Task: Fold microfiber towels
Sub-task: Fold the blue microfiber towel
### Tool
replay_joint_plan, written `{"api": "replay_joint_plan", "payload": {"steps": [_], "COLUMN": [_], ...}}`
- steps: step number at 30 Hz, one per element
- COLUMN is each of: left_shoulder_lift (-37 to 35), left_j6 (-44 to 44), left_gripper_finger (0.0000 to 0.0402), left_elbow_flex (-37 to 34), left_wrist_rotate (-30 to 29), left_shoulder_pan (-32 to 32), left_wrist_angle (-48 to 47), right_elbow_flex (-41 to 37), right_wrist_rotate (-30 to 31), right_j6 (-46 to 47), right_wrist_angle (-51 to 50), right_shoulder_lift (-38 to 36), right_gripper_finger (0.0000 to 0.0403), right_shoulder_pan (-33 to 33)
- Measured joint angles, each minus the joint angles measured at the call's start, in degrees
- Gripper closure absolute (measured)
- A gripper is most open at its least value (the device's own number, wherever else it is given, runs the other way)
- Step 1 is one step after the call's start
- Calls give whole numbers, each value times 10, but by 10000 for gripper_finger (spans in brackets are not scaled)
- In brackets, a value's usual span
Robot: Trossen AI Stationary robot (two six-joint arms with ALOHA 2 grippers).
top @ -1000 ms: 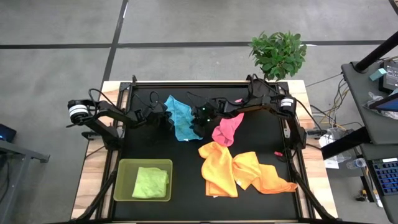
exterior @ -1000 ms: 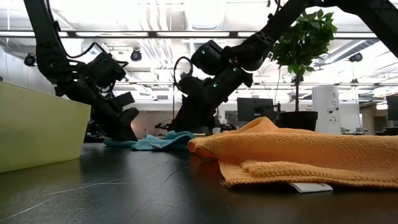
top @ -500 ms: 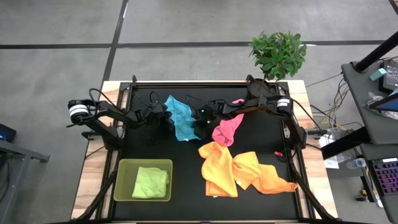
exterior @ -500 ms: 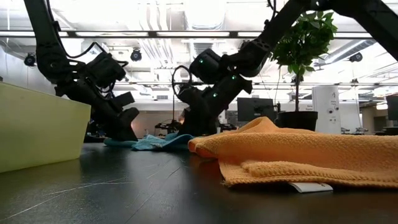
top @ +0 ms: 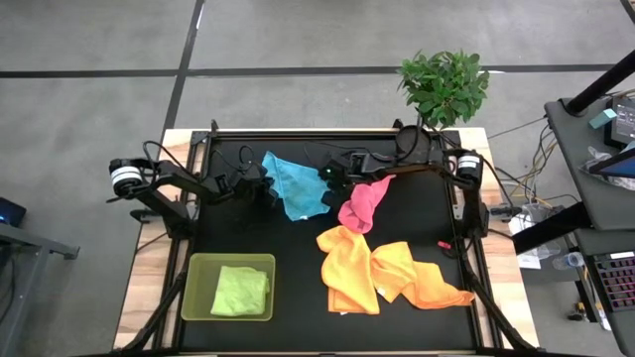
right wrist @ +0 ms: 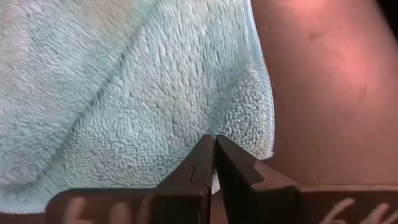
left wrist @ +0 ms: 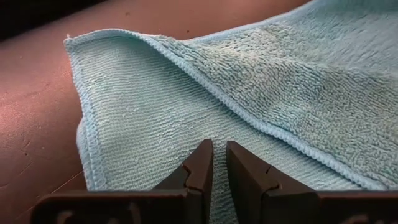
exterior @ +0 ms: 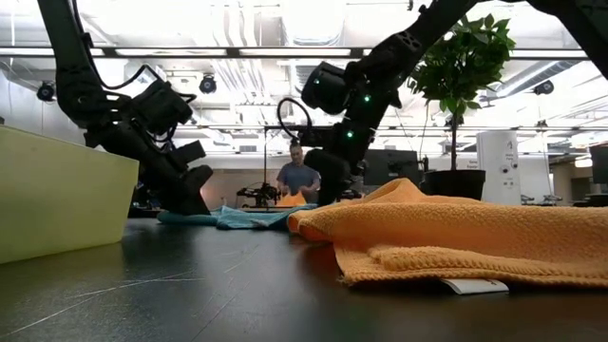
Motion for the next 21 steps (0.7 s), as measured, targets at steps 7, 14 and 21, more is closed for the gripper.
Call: {"api": "replay_joint_plan", "payload": {"steps": [7,14,21], "left_shoulder_lift": [12,12,12], "left_j6": [0,0,4], "left_gripper_finger": [369,369,369], "left_elbow_flex": [0,0,-1], "left_wrist_rotate": [0,1,0], "left_shoulder_pan": [0,0,0], "left_wrist_angle": [-1,-2,17], "right_elbow_flex": [4,34,33], "right_wrist_rotate": [1,0,-35], "right_j6": [8,-1,-34], "right_wrist_angle": [-22,-60,-2], "right_shoulder_lift": [-2,-9,-5], "right_gripper_finger": [332,277,255], "right_shoulder_pan": [-17,-24,30]}}
